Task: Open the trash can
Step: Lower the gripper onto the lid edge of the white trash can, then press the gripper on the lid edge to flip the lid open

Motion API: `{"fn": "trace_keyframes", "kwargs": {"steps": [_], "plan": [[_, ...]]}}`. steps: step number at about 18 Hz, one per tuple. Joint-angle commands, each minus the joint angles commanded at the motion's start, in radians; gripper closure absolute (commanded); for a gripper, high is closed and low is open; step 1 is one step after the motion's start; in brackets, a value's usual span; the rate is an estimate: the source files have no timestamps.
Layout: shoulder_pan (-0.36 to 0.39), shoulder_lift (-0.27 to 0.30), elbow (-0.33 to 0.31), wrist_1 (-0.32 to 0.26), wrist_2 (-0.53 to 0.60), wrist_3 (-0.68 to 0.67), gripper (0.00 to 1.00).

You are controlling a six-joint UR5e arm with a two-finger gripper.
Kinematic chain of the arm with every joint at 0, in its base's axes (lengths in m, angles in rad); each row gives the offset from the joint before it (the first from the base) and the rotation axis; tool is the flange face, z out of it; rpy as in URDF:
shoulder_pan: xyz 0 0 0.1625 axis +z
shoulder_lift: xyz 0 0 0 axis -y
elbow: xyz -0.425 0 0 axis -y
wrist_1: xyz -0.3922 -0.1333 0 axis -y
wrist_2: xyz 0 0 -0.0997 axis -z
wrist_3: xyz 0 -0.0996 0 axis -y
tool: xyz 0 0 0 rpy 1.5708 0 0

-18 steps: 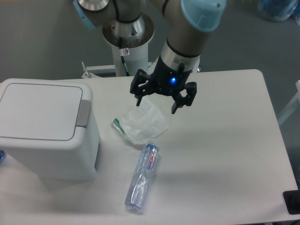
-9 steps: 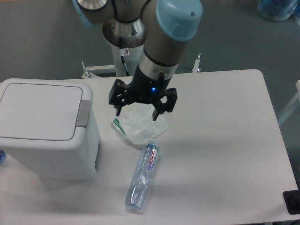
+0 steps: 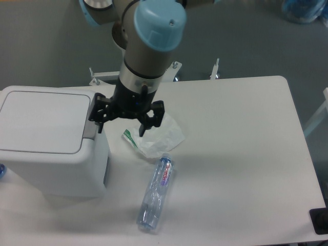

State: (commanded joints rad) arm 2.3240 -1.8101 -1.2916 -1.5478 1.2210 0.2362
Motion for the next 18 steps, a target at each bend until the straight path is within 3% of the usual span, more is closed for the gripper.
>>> {"fn": "trace_keyframes", "kwargs": {"steps": [18], "plan": [[0.005, 0.005, -0.028, 0.003, 0.006, 0.002, 0.00]]}}
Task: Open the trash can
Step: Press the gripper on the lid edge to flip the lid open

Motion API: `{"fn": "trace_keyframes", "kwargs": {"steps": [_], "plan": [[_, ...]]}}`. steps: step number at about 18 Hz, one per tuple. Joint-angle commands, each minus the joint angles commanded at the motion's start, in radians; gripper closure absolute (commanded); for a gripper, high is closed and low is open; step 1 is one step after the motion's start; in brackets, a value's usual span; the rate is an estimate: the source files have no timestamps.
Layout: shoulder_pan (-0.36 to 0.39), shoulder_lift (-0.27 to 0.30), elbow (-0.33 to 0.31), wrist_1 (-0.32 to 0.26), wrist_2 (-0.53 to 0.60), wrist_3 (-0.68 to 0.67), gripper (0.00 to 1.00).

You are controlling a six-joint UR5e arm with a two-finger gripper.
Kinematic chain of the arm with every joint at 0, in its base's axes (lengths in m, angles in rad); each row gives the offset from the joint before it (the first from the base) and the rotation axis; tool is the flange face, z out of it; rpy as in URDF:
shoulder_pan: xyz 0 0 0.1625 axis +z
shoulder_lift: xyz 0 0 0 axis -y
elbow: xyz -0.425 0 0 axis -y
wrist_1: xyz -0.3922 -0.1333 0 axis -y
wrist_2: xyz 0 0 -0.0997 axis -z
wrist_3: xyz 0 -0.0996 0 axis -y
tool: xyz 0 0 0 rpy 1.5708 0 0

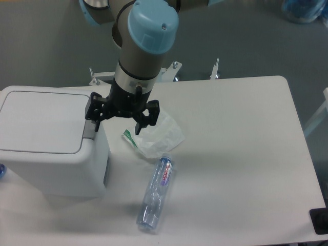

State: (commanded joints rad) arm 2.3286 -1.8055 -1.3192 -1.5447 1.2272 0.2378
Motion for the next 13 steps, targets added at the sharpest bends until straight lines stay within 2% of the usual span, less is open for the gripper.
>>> {"fn": "trace_keyframes", "kwargs": {"steps": [13], "plan": [[-0.002, 0.023, -0.035, 0.002, 0.000, -0.002, 0.00]]}}
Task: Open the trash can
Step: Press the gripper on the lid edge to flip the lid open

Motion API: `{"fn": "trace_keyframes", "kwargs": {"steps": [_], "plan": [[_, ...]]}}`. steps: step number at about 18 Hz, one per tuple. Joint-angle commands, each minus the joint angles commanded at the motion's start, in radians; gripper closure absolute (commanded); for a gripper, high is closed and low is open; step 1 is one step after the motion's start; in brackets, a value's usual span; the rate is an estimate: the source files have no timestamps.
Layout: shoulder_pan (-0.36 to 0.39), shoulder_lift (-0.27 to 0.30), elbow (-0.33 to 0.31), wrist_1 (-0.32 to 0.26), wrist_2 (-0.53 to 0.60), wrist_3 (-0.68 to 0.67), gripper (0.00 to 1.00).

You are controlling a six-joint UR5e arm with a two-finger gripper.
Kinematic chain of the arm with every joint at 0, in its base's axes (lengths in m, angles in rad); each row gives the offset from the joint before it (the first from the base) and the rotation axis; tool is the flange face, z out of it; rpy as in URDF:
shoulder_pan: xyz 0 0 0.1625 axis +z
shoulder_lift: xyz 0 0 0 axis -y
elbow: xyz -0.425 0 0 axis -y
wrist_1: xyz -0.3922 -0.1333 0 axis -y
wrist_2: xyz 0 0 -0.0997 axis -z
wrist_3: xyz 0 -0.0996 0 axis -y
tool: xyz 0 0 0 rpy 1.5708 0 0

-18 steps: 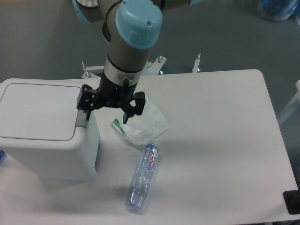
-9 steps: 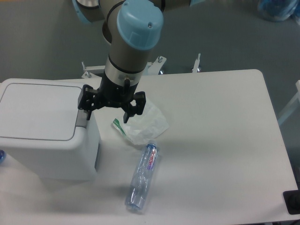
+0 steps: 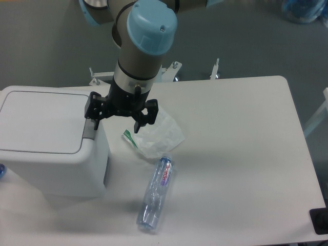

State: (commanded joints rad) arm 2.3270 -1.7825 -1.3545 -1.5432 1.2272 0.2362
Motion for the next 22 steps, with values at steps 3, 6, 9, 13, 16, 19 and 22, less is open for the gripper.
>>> {"fn": "trace_keyframes", "kwargs": {"steps": [3, 6, 9, 13, 16, 19, 22], "plan": [[-0.002, -0.002, 0.000, 0.000, 0.000, 0.000, 0.00], [-0.002, -0.009, 0.000, 0.005, 0.000, -0.002, 0.00], [-0.002, -0.009, -0.002, 0.009, 0.000, 0.000, 0.00], [-0.003, -0.009, -0.009, 0.021, 0.002, -0.002, 0.00], [-0.002, -0.009, -0.009, 0.023, 0.000, -0.002, 0.00], [-0.002, -0.011, -0.009, 0.023, 0.000, -0.002, 0.00], [-0.002, -0.006, -0.006, 0.023, 0.000, -0.002, 0.00]]}}
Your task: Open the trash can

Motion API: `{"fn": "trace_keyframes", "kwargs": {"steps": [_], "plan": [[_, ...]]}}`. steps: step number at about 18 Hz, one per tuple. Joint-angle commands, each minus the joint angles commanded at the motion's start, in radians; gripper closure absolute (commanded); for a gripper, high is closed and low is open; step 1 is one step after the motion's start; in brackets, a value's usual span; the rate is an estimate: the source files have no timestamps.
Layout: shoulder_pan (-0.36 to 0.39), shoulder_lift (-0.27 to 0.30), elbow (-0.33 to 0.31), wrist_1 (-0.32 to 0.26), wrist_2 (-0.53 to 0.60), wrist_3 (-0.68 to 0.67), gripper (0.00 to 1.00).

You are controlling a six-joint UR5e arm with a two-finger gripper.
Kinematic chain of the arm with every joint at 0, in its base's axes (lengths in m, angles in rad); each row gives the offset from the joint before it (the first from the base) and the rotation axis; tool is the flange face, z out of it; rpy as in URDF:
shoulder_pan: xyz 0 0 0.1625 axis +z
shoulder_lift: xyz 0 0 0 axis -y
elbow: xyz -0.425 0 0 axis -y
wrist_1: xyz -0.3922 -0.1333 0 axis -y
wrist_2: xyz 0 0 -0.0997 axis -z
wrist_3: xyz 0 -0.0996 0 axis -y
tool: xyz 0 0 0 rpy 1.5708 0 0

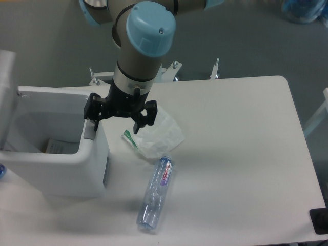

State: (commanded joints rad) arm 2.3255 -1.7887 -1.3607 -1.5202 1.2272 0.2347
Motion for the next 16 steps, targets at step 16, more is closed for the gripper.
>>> {"fn": "trace_keyframes", "kwargs": {"steps": [16], "plan": [[0.204, 0.009, 0.038, 0.071, 0.135, 0.412, 0.00]]}}
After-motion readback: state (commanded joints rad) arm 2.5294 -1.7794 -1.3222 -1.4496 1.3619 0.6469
